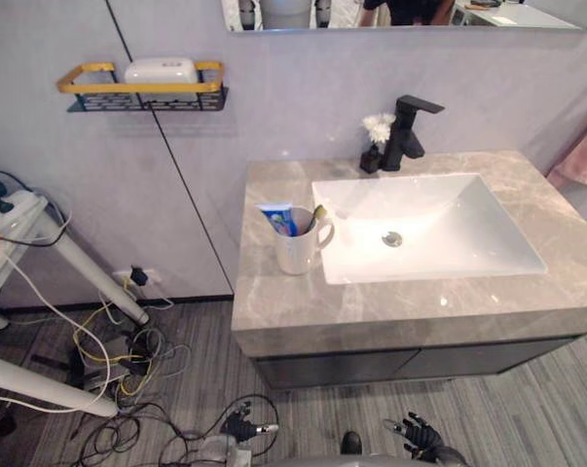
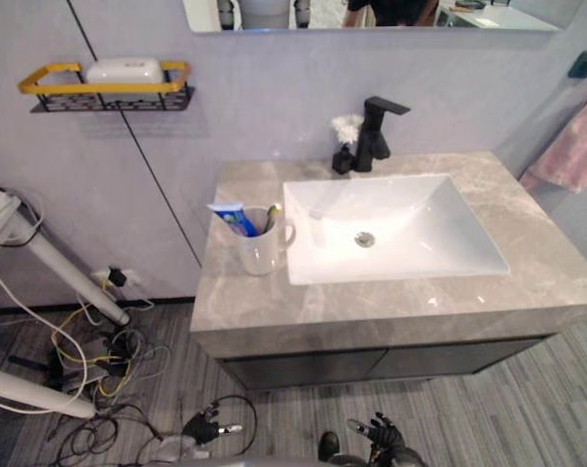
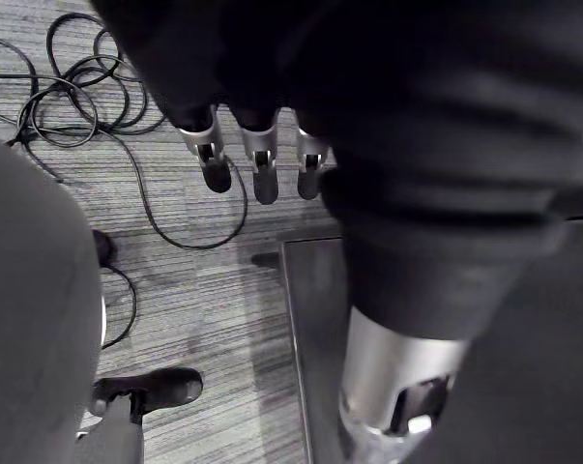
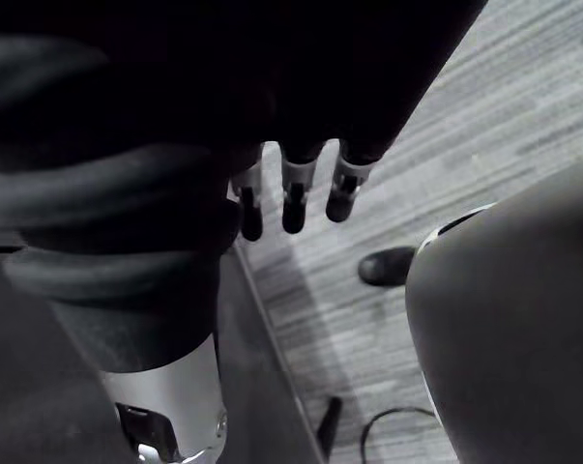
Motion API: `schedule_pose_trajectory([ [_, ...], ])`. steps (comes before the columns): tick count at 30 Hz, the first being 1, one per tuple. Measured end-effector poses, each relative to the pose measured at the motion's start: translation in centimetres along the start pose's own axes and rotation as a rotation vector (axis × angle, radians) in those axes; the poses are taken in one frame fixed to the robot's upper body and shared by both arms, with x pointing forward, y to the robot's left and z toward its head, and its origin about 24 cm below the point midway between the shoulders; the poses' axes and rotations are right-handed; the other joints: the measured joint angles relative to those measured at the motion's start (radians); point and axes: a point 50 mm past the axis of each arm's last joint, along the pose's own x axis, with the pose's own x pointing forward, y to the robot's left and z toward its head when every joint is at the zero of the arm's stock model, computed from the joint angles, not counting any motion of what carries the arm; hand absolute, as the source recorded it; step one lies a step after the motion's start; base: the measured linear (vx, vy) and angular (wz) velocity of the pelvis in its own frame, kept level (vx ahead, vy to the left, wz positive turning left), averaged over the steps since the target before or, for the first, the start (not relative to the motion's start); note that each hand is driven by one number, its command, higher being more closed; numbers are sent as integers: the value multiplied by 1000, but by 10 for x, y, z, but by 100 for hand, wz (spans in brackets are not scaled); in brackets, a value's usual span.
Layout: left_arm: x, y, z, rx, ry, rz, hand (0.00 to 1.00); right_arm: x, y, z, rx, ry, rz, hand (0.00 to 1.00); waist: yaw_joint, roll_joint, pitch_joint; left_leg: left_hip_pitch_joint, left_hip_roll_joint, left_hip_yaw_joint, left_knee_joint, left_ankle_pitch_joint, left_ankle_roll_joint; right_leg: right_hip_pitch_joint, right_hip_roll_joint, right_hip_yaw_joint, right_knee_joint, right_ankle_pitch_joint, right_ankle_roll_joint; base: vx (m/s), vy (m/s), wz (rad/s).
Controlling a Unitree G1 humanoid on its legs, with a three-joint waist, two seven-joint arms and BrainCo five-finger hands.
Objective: Organize washtable
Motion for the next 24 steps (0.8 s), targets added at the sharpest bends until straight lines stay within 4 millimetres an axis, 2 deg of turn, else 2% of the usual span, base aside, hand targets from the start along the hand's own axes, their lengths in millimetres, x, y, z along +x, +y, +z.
schedule_pose_trajectory([
  [16,2,0,7,44,-13,-10,0,0,0,2,5,-6,-2,0,-2,-3,3,-31,-9,-7,-9,1,1,-35,-10,-22,0,-17,12,57,10,2],
  [24,2,1,6,46,-13,-8,0,1,3,3,-25,-5,13,0,0,-7,4,-30,-26,27,-3,1,2,-41,-21,2,0,-16,13,-3,17,-9],
])
